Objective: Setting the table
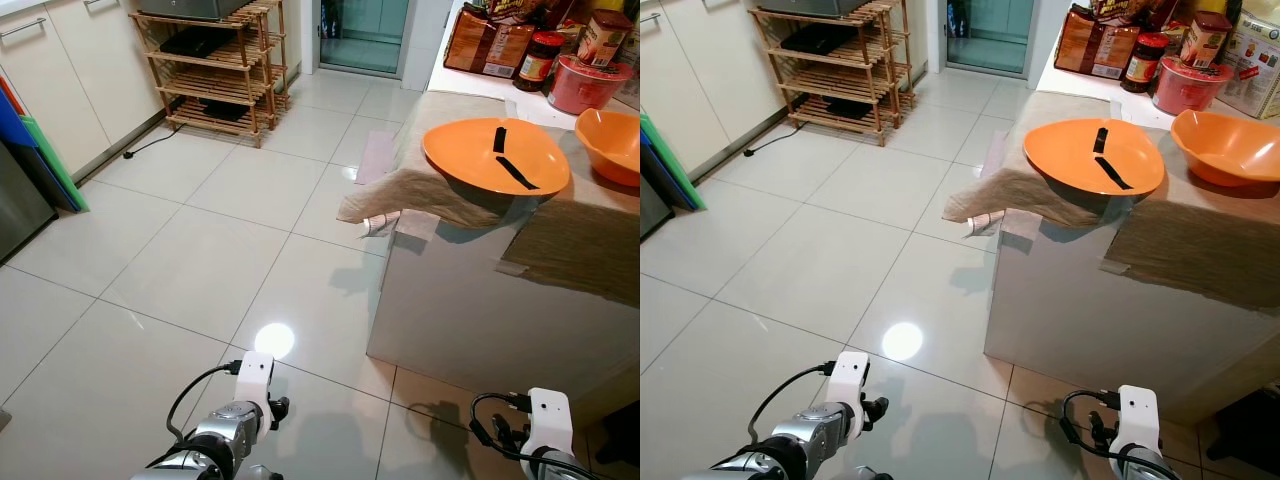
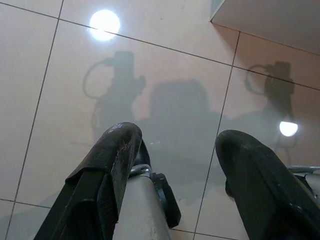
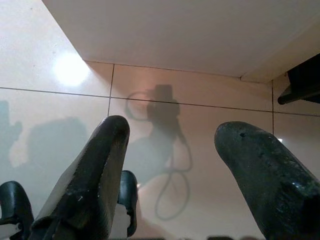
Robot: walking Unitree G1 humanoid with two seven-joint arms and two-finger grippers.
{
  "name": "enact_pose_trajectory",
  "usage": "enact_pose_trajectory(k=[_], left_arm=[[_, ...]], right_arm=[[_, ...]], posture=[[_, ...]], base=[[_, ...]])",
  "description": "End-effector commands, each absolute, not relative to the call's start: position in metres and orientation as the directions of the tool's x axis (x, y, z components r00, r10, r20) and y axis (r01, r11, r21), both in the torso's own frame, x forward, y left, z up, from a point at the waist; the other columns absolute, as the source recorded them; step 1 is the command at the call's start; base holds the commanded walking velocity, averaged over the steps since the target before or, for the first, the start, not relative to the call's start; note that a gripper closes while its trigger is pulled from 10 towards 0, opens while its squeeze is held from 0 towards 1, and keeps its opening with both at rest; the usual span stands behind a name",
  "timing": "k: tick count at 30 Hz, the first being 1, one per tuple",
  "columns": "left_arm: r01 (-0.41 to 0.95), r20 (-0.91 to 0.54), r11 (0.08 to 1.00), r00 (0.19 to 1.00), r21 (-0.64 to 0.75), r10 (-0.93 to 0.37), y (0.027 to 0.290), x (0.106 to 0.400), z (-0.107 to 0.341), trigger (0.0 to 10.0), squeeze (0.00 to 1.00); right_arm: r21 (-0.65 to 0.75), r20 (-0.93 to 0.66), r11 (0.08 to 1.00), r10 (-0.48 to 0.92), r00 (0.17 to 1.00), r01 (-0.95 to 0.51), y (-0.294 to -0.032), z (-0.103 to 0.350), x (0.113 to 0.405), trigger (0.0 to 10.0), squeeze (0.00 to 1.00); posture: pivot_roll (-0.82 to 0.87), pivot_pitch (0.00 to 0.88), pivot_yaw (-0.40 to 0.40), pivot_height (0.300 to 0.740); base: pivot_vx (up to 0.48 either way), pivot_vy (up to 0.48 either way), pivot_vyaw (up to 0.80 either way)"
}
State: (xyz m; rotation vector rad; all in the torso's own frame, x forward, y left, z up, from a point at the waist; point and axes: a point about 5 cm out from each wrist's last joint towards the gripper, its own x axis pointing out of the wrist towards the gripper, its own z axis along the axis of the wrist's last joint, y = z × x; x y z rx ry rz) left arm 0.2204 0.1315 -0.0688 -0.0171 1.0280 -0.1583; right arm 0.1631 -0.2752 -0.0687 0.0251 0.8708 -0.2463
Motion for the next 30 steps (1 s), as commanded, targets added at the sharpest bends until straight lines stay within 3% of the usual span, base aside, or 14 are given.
enact_pose_trajectory(k=[1,14,30], left_arm=[[0.136,-0.845,0.987,0.517,-0.08,-0.14,0.13,0.222,-0.068,10.0,0.0],[0.141,-0.84,0.987,0.524,-0.08,-0.143,0.13,0.227,-0.065,10.0,0.0],[0.142,-0.836,0.987,0.53,-0.08,-0.144,0.129,0.228,-0.064,10.0,0.0]], right_arm=[[-0.092,-0.757,0.968,-0.22,0.615,0.233,-0.281,-0.067,0.164,10.0,0.0],[-0.095,-0.754,0.969,-0.22,0.619,0.229,-0.277,-0.065,0.171,10.0,0.0],[-0.121,-0.762,0.964,-0.243,0.601,0.236,-0.297,-0.06,0.165,10.0,0.0]], posture=[[-0.07,0.0,0.022,0.74],[-0.08,0.0,0.02,0.74],[-0.08,0.0,0.013,0.74]], base=[[0.0,0.0,0.0],[0.0,0.0,0.0],[0.0,0.0,0.0]])
